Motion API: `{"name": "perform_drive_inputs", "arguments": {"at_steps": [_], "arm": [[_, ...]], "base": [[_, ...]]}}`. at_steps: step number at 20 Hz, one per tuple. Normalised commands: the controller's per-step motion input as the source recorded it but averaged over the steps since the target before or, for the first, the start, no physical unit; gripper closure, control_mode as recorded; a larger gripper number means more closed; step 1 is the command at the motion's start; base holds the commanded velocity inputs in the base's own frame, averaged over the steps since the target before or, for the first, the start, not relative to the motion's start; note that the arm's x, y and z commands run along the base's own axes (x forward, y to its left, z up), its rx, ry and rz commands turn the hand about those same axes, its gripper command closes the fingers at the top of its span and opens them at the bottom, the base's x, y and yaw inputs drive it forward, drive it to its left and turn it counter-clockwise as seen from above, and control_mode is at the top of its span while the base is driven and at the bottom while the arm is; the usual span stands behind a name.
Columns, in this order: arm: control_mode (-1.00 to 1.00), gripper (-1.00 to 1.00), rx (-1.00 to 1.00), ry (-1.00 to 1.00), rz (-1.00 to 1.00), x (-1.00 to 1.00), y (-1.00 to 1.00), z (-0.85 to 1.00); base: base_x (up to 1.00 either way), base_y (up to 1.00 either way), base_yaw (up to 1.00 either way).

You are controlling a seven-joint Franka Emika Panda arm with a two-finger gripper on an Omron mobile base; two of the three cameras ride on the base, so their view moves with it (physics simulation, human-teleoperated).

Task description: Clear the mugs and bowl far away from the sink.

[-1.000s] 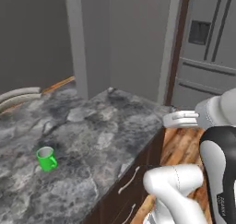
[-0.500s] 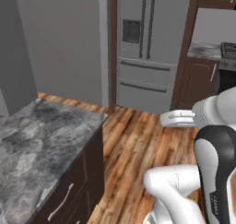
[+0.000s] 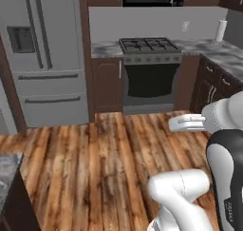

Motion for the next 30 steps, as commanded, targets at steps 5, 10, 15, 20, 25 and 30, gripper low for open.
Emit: {"name": "perform_drive_inputs", "arguments": {"at_steps": [5, 10, 15, 20, 25, 30], "arm": [[1.00, -1.00, 0.00, 0.00, 0.00, 0.00, 0.00, 0.00], [1.00, -1.00, 0.00, 0.00, 0.00, 0.00, 0.00, 0.00], [1.00, -1.00, 0.00, 0.00, 0.00, 0.00, 0.00, 0.00], [1.00, -1.00, 0.00, 0.00, 0.00, 0.00, 0.00, 0.00], [1.00, -1.00, 0.00, 0.00, 0.00, 0.00, 0.00, 0.00], [1.00, -1.00, 0.00, 0.00, 0.00, 0.00, 0.00, 0.00]], "base": [[0.00, -0.22, -0.92], [0.06, 0.05, -0.97], [0.35, 0.08, -0.86], [0.93, 0.51, -0.61], [1.00, 0.69, -0.37], [1.00, 0.05, -0.10]]}}
